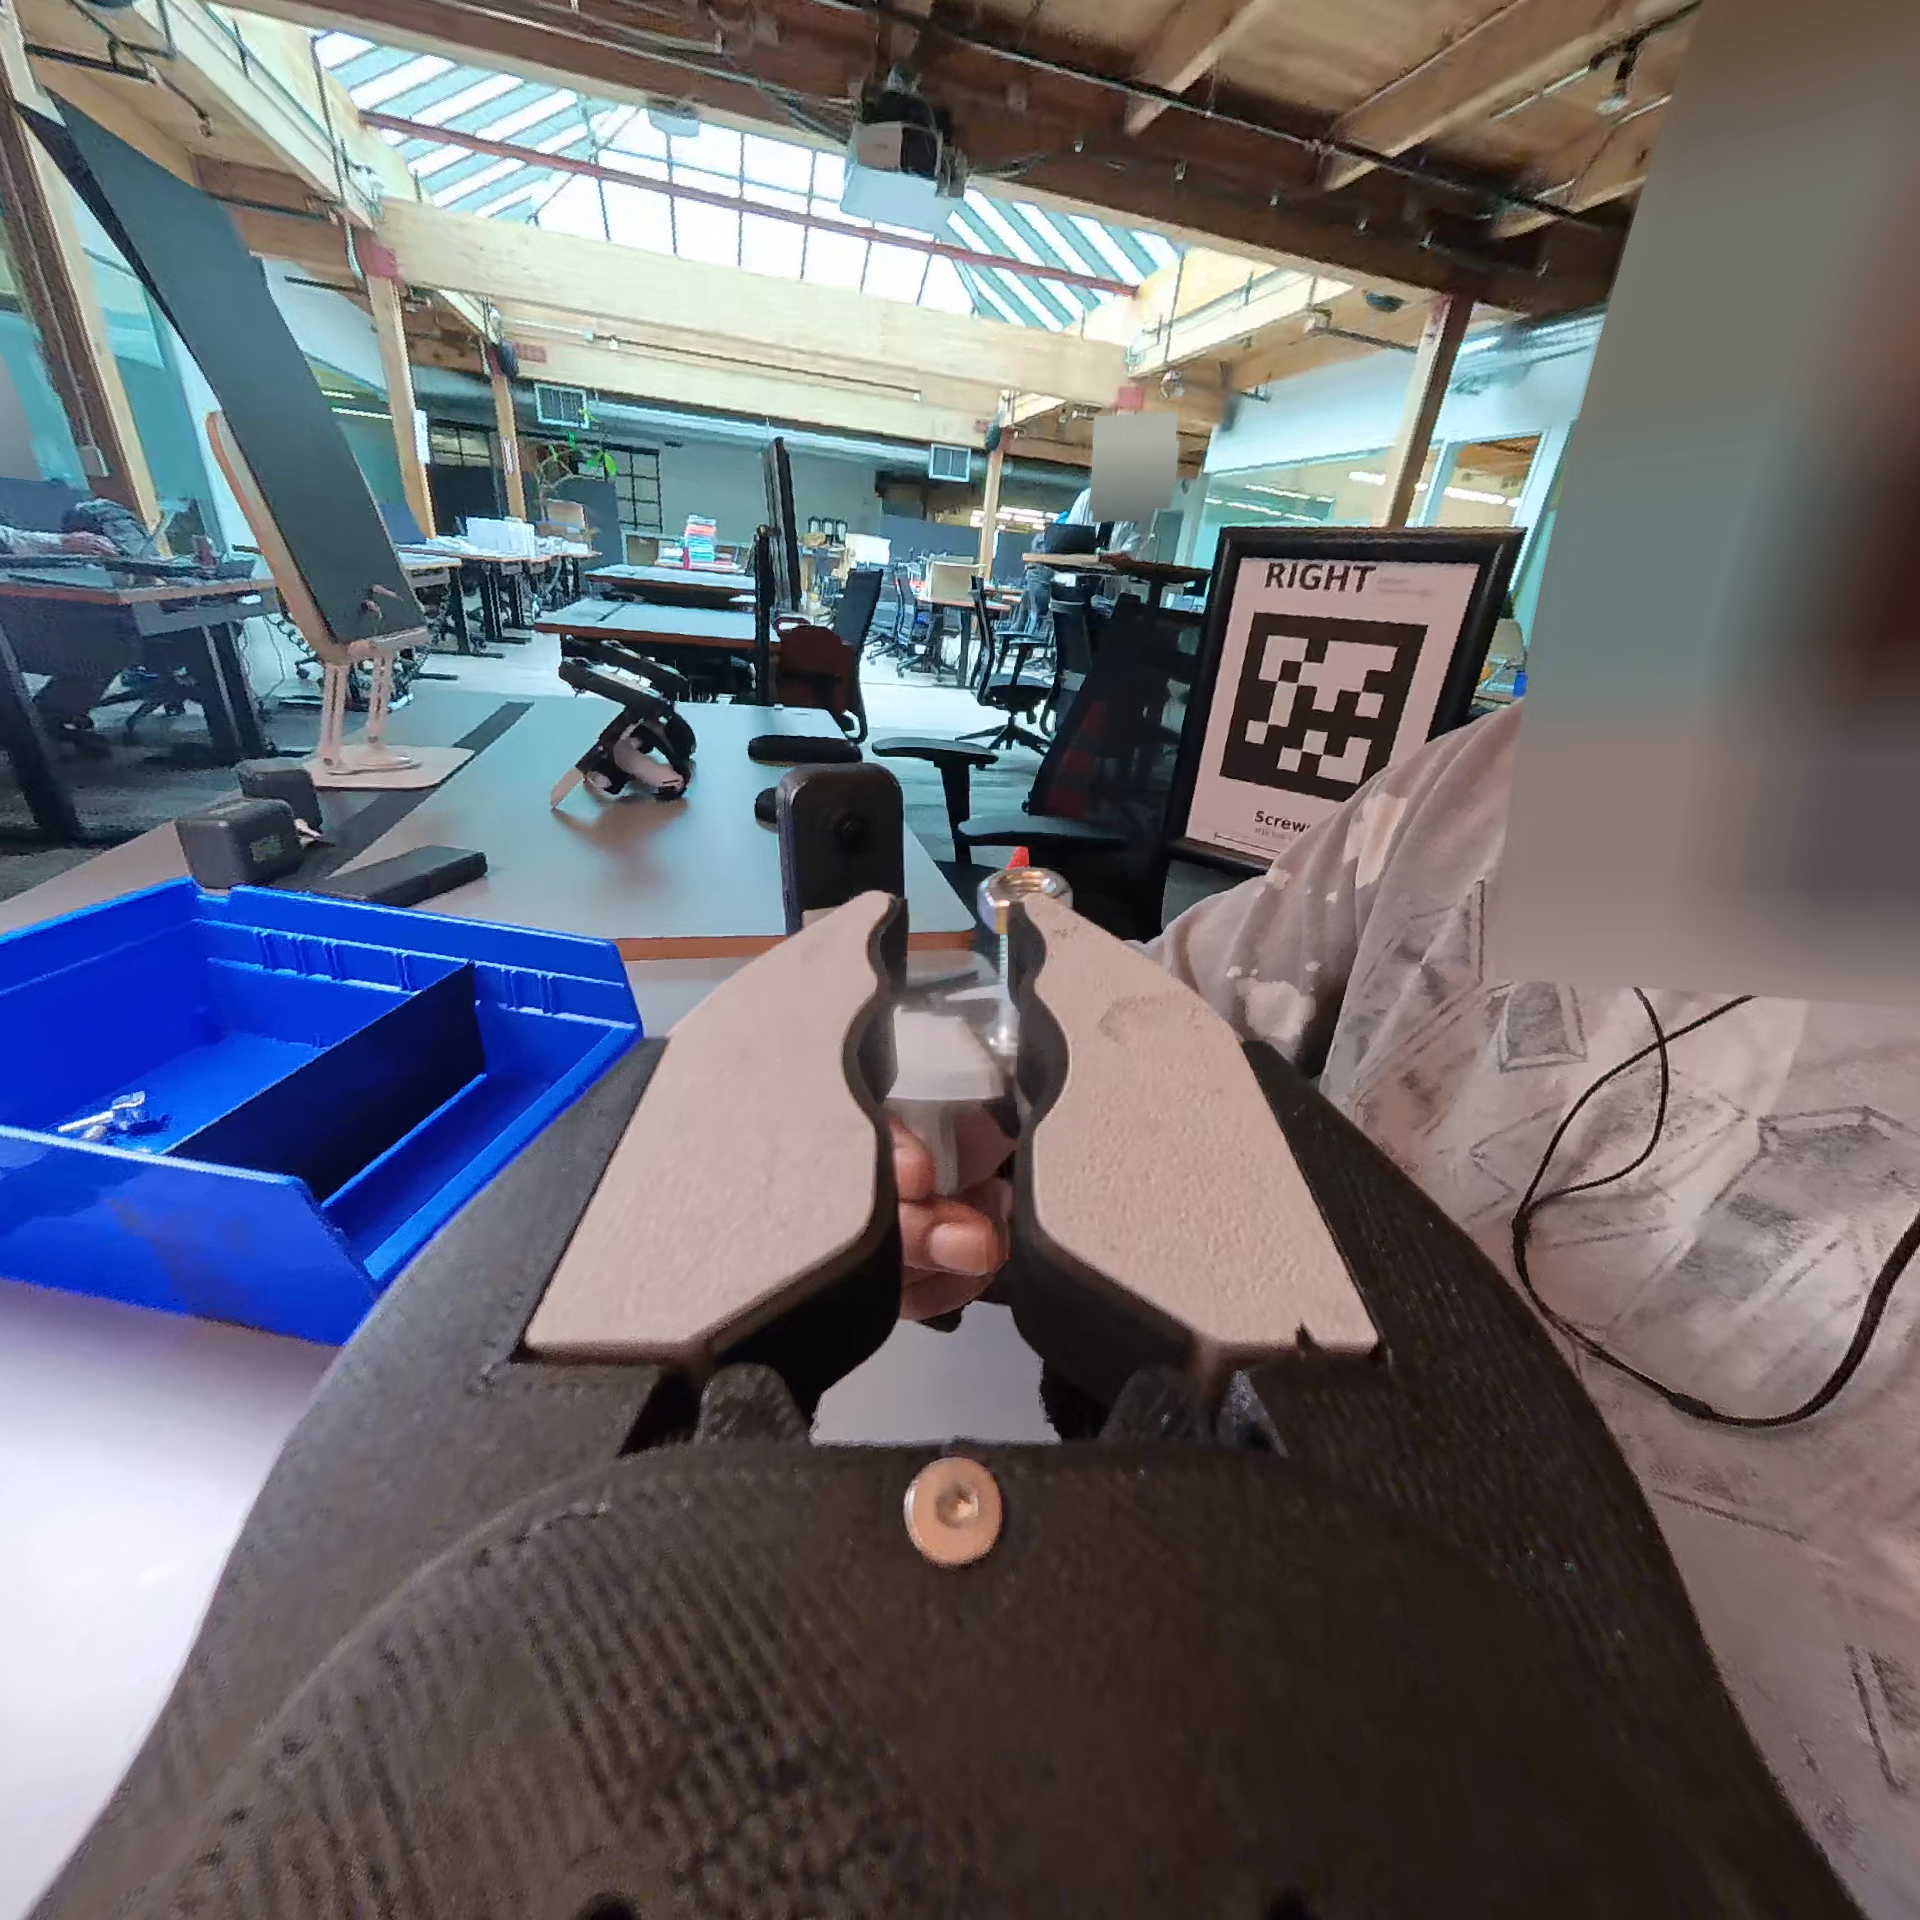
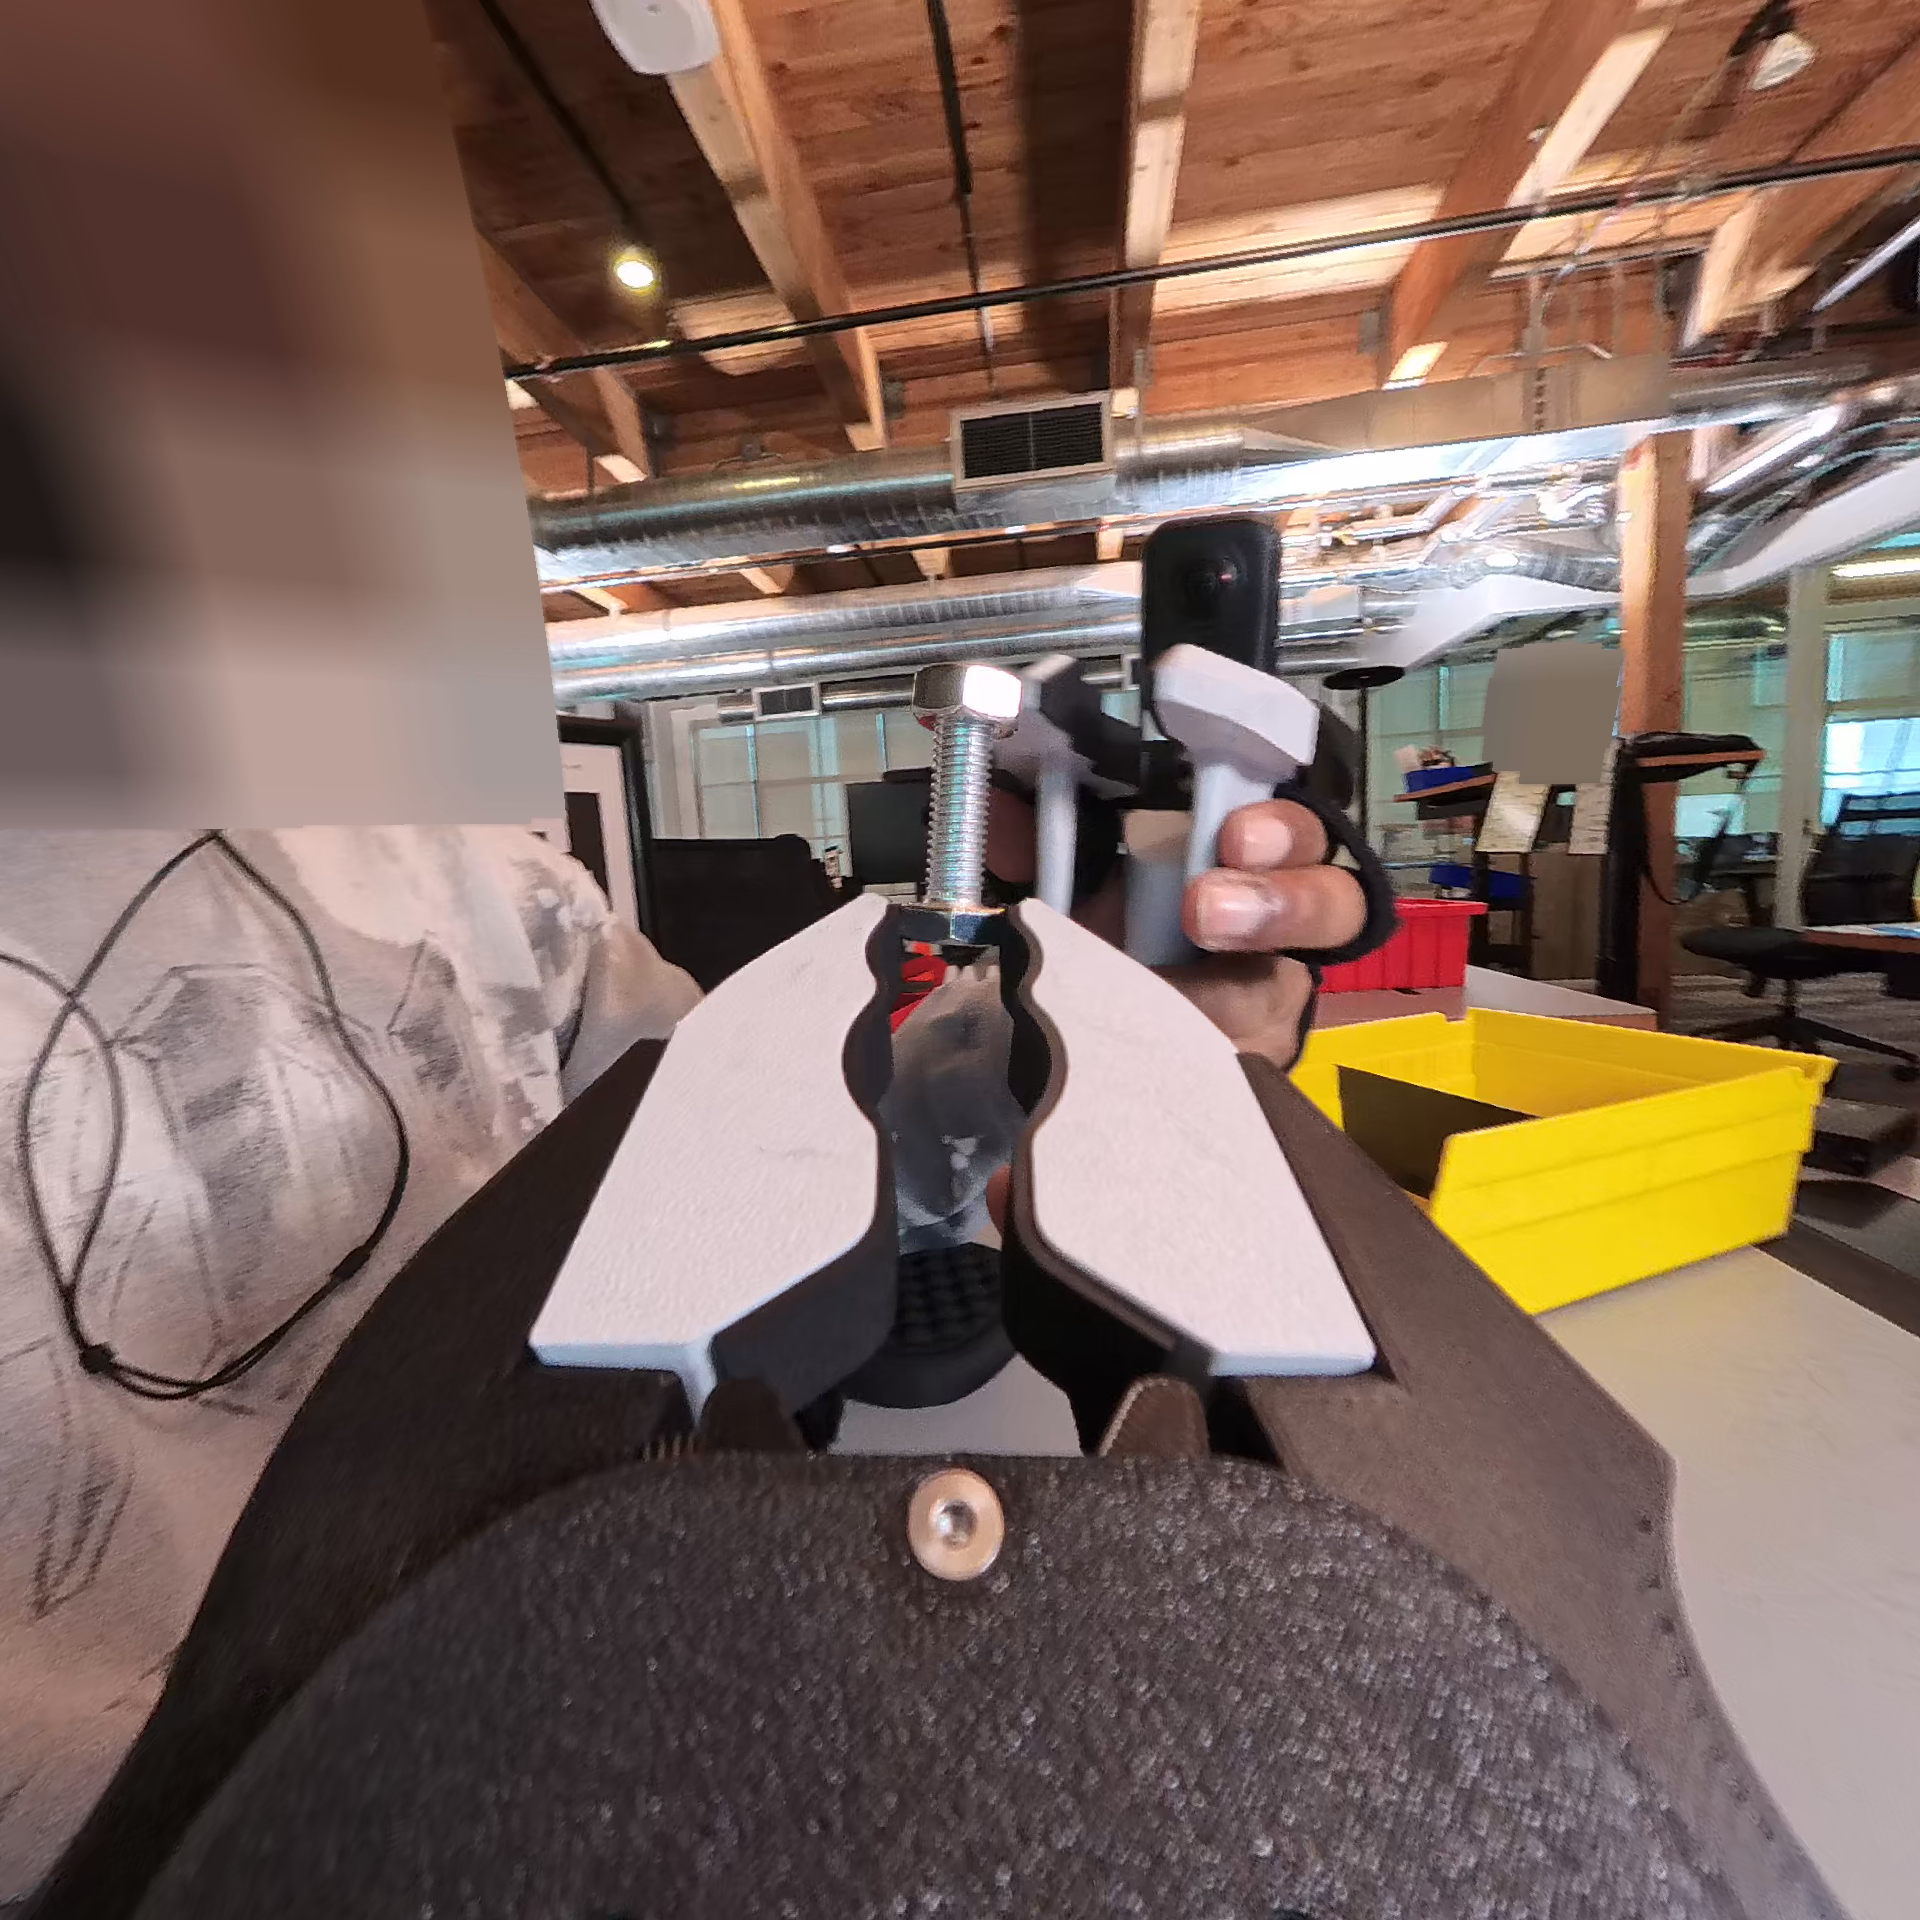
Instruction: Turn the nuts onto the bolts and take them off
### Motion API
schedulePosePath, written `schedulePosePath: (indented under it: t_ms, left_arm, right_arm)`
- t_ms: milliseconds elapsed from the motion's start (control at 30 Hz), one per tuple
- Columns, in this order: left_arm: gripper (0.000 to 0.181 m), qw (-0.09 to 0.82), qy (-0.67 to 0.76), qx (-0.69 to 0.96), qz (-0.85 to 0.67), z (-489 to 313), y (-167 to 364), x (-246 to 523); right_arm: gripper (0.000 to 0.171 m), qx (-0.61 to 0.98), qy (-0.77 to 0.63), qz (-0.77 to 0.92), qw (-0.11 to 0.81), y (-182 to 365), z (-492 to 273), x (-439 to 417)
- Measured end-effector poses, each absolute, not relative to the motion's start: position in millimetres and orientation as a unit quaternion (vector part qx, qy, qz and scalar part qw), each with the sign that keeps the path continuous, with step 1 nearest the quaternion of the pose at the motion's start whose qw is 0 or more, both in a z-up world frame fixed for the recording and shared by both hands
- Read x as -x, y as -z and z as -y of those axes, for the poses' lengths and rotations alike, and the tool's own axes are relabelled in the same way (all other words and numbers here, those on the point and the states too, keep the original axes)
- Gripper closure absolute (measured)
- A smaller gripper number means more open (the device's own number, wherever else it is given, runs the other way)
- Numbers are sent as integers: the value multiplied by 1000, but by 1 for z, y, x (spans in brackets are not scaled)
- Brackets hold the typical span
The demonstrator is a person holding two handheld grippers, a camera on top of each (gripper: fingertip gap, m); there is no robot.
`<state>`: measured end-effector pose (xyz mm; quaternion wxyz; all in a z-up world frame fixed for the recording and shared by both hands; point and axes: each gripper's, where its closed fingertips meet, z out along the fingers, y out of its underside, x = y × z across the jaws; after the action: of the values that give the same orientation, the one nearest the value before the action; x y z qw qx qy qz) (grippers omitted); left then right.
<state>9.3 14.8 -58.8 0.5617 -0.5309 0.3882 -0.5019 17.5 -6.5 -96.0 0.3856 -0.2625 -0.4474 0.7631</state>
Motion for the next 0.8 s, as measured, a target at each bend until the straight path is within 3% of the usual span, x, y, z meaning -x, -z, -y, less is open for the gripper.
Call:
schedulePosePath:
  t_ms: [133,533,800]
  left_arm:
    - [155,566,500,523,-395,-12,53,-13]
    - [156,621,482,487,-382,-19,8,10]
    - [159,620,481,499,-367,-25,19,20]
  right_arm:
    - [153,280,-752,438,405,92,-6,-9]
    - [153,249,-735,448,444,42,-11,20]
    - [153,274,-737,440,434,55,-17,33]
